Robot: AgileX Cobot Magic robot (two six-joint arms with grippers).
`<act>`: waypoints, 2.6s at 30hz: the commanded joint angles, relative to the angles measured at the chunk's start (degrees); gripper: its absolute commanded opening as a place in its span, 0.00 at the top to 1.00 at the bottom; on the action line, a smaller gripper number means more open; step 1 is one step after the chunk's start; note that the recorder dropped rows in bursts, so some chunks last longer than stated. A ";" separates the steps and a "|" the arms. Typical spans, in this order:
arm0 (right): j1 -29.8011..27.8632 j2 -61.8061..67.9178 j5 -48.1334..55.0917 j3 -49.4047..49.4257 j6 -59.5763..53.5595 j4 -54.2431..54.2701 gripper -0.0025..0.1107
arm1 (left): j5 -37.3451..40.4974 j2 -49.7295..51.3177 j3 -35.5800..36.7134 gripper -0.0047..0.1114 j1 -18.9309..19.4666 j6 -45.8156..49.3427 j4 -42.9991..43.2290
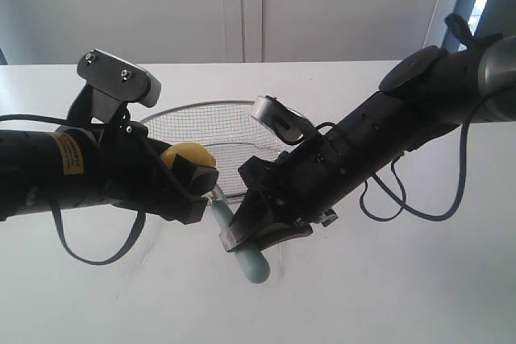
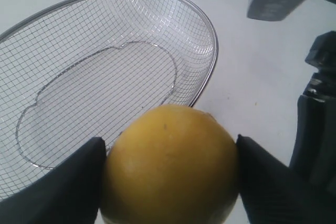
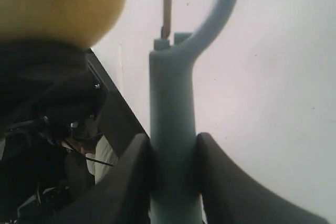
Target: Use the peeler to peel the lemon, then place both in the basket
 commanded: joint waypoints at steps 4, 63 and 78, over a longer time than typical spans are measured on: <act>-1.34 0.02 2.38 -0.46 -2.19 3.05 0.98 | -0.55 -0.22 0.10 0.96 -0.32 0.01 0.03; -5.07 -18.85 3.02 -0.46 -7.35 2.16 0.98 | -0.55 -0.22 0.10 0.96 -0.32 0.01 0.03; -7.06 -20.50 -14.40 -0.02 15.79 -31.21 0.98 | 0.39 -0.22 0.10 0.96 -0.32 -0.01 0.03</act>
